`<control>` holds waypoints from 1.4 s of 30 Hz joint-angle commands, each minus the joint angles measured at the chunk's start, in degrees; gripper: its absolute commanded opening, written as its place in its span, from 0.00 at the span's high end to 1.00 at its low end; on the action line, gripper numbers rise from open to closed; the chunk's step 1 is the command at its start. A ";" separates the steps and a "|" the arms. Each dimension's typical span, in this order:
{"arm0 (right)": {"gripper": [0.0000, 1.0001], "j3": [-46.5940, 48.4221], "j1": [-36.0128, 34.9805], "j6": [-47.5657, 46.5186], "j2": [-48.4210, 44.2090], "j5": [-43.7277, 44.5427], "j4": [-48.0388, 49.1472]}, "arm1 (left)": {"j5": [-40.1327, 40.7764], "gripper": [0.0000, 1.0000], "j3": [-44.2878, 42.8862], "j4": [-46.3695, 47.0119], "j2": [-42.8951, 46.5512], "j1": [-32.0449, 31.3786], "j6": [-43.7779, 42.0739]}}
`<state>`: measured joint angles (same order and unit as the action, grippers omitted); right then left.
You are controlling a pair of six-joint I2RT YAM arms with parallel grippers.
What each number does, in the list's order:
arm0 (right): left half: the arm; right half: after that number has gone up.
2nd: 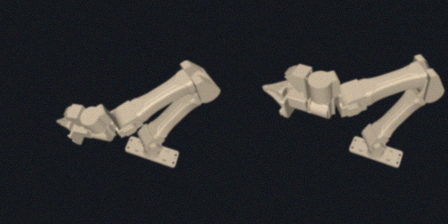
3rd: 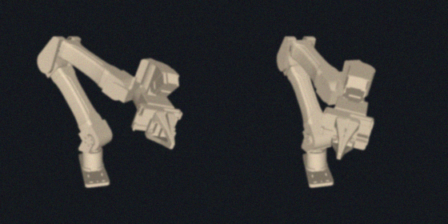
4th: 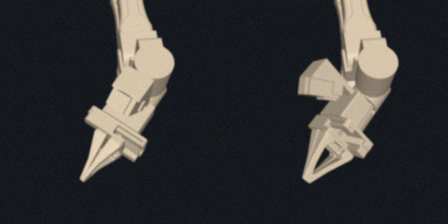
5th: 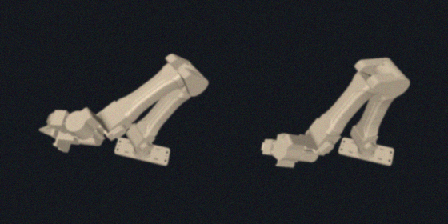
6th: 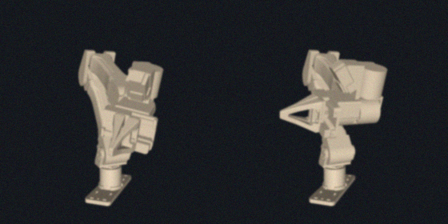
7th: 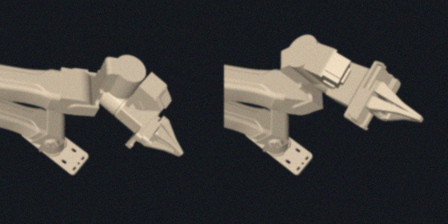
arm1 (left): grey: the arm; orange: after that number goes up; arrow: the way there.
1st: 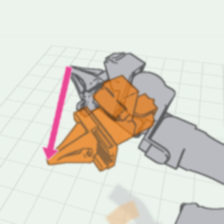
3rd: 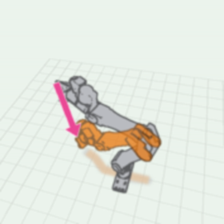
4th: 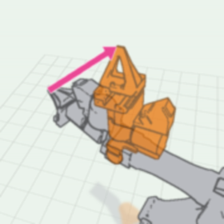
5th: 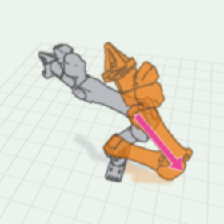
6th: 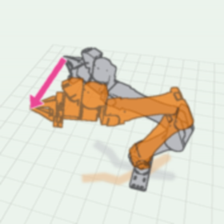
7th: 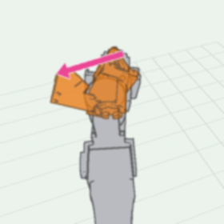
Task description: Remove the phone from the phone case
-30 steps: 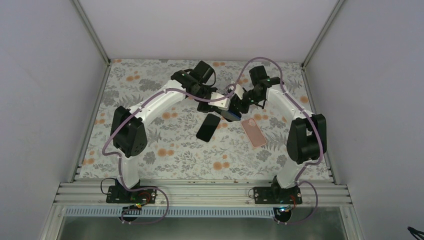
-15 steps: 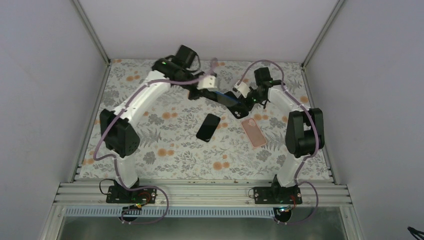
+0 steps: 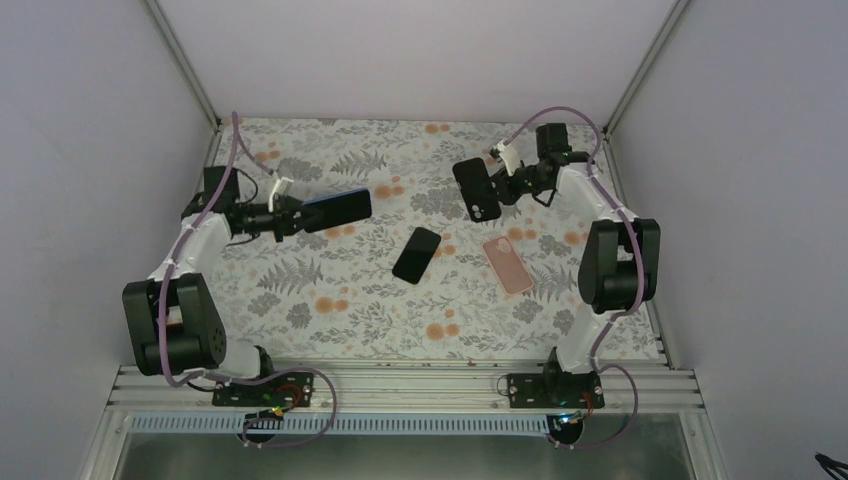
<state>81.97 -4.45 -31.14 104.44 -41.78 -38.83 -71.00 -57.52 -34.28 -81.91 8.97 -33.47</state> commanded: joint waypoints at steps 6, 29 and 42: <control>0.96 0.52 -0.56 3.27 4.17 -20.81 -8.92 | -19.54 0.98 4.58 -37.27 -10.81 14.16 -51.37; 0.92 2.75 -1.00 10.87 15.14 -6.05 -0.72 | -19.21 0.81 6.76 -43.50 -29.50 21.36 -77.43; 0.59 0.93 -1.19 7.91 10.62 -4.61 1.93 | -16.05 0.00 4.41 -43.50 -29.20 21.52 -78.70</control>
<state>83.66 -5.23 -20.82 119.44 -46.70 -38.65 -86.13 -51.86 -79.20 -111.90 30.15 -108.05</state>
